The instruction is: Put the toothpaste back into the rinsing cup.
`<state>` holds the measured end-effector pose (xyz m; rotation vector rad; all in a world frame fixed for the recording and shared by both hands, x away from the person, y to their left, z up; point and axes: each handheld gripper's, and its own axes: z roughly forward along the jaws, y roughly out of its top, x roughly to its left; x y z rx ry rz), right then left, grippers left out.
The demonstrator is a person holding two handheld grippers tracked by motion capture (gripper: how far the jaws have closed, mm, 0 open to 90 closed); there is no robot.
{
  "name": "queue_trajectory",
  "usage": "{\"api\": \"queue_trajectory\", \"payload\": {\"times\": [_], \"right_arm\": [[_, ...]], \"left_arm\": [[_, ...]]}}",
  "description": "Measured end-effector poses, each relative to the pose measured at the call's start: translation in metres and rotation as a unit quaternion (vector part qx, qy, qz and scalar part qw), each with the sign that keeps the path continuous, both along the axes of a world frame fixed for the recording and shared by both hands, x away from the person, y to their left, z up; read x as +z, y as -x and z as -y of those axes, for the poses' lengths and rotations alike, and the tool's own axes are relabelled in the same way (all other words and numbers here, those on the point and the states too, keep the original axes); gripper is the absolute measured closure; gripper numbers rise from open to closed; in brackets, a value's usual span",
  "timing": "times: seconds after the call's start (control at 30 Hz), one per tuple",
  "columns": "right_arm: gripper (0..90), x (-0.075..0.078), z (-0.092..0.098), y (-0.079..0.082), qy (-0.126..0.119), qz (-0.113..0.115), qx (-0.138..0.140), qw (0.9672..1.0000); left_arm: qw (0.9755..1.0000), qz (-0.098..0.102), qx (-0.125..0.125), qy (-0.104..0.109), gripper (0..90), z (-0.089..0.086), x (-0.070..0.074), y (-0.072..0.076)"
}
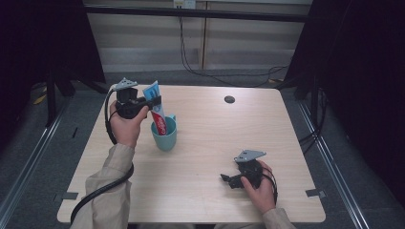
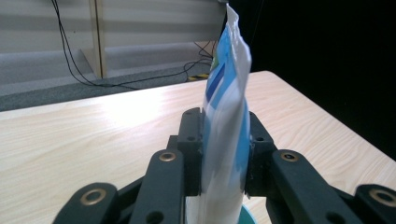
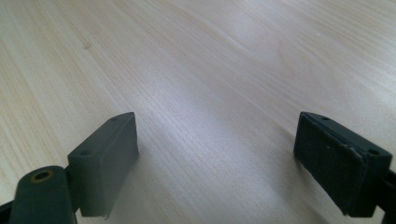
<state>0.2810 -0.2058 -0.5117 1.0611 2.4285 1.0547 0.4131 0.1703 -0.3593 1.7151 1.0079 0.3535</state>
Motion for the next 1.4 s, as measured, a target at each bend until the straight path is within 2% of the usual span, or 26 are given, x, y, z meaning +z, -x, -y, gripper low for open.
{"api": "queue_trajectory", "payload": {"times": [0.57, 1.4], "right_arm": [[13.3, 0.000, 0.000, 0.000, 0.000, 0.000, 0.000, 1.0000], [13.3, 0.000, 0.000, 0.000, 0.000, 0.000, 0.000, 1.0000]], "left_arm": [[0.9998, -0.017, -0.007, -0.009, 73.9, 0.010, -0.017, 0.001], [0.9994, -0.035, -0.005, -0.005, 73.9, 0.011, -0.033, 0.002]]}}
